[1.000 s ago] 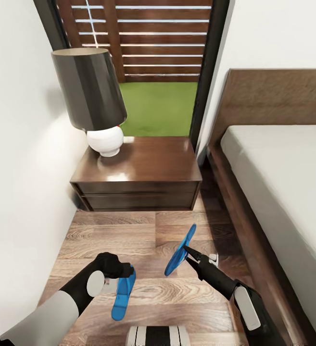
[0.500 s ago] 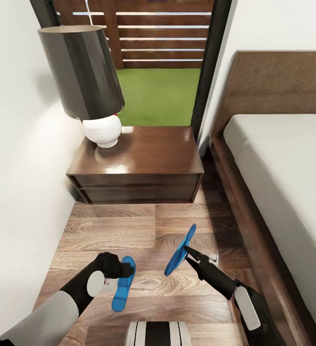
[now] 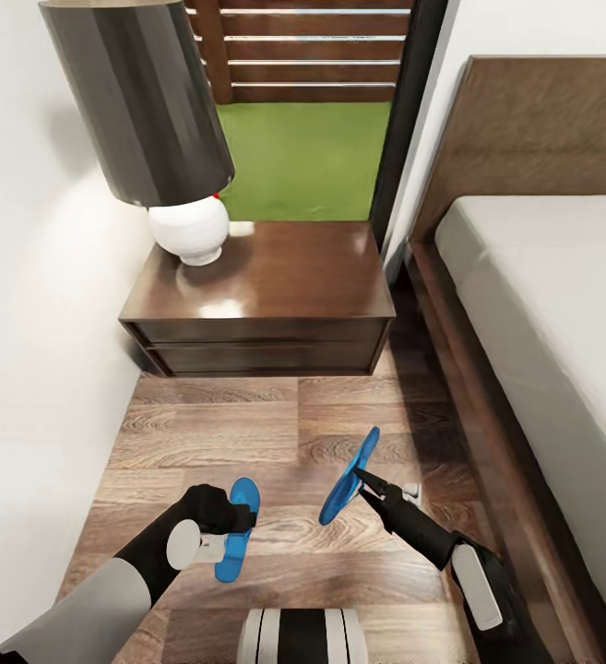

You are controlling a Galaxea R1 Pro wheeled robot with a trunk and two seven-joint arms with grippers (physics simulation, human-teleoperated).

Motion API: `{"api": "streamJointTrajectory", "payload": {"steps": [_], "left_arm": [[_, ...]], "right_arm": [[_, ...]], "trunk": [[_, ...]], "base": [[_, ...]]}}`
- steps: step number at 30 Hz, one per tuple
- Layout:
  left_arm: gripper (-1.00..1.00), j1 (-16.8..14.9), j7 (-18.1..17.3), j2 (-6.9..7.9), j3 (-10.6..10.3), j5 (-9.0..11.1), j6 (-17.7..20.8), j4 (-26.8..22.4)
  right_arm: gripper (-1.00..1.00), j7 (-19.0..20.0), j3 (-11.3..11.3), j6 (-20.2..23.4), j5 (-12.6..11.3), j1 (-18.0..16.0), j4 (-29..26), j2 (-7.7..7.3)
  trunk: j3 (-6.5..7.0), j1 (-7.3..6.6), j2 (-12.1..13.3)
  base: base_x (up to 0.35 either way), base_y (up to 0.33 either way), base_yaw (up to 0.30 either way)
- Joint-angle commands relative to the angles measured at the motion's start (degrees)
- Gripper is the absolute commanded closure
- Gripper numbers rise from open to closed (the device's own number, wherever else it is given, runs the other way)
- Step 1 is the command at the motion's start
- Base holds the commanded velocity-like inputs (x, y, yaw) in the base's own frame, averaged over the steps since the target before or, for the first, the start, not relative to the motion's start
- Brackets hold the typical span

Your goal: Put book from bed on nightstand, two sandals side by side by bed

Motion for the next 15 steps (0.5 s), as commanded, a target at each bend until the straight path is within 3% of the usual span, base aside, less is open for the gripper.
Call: {"api": "streamJointTrajectory", "payload": {"steps": [1,6,9,11,15], "left_arm": [[-1.00,0.0,-0.1,0.08,-0.2,0.0,-0.2,-0.1],[-1.00,0.0,-0.3,0.04,-0.3,0.0,-0.2,-0.1],[-1.00,0.0,-0.3,0.04,-0.3,0.0,-0.2,-0.1],[-1.00,0.0,-0.4,0.05,-0.3,0.0,-0.2,-0.1],[-1.00,0.0,-0.4,0.04,-0.2,0.0,-0.2,-0.1]], "right_arm": [[1.00,-0.2,-0.3,0.4,-0.3,0.0,0.0,0.07],[1.00,-0.8,-0.4,-0.6,-0.3,0.0,-0.1,0.07],[1.00,-2.6,-0.5,-7.8,-0.4,0.0,0.0,0.07],[1.00,-3.6,-0.6,-9.7,-1.3,0.0,0.0,0.07],[1.00,-4.8,-0.6,-11.7,-10.8,0.0,0.3,0.06]], "trunk": [[-0.26,0.01,0.0],[-1.37,0.14,-0.1],[-1.82,0.19,-0.1],[-1.82,0.19,-0.1],[-1.82,0.19,-0.1]], "base": [[0.000,0.000,0.000],[0.000,0.000,0.000],[0.000,0.000,0.000],[0.000,0.000,0.000],[0.000,0.000,0.000]]}}
